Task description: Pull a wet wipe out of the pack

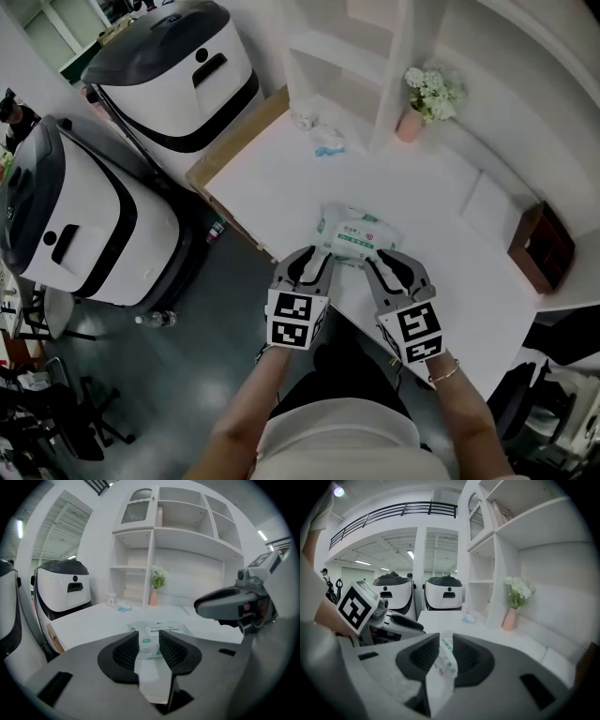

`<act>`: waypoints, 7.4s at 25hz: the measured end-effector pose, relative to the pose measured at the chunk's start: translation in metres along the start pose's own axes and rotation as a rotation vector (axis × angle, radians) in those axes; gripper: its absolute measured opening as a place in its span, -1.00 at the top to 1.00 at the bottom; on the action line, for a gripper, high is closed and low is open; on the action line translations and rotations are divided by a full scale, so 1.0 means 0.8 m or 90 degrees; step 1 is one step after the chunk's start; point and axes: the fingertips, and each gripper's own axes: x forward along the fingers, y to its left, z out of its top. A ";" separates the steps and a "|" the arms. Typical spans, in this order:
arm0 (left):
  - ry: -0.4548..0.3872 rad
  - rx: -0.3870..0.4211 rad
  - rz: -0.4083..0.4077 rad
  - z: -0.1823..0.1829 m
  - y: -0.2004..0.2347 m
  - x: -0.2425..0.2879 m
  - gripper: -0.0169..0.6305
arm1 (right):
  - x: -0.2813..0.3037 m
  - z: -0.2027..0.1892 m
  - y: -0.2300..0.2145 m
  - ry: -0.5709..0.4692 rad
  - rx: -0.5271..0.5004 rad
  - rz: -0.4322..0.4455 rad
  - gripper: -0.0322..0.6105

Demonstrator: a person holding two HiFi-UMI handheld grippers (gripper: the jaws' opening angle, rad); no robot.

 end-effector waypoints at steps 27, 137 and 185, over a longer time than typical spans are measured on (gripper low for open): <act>0.043 -0.009 0.003 -0.011 -0.003 0.054 0.57 | 0.073 -0.045 0.003 0.142 -0.228 0.100 0.65; 0.096 0.069 -0.031 0.004 -0.022 0.057 0.48 | 0.140 -0.008 -0.100 0.247 -0.105 0.109 0.86; 0.105 -0.090 -0.005 0.001 0.002 0.090 0.93 | 0.075 0.048 -0.122 0.058 0.133 0.085 0.84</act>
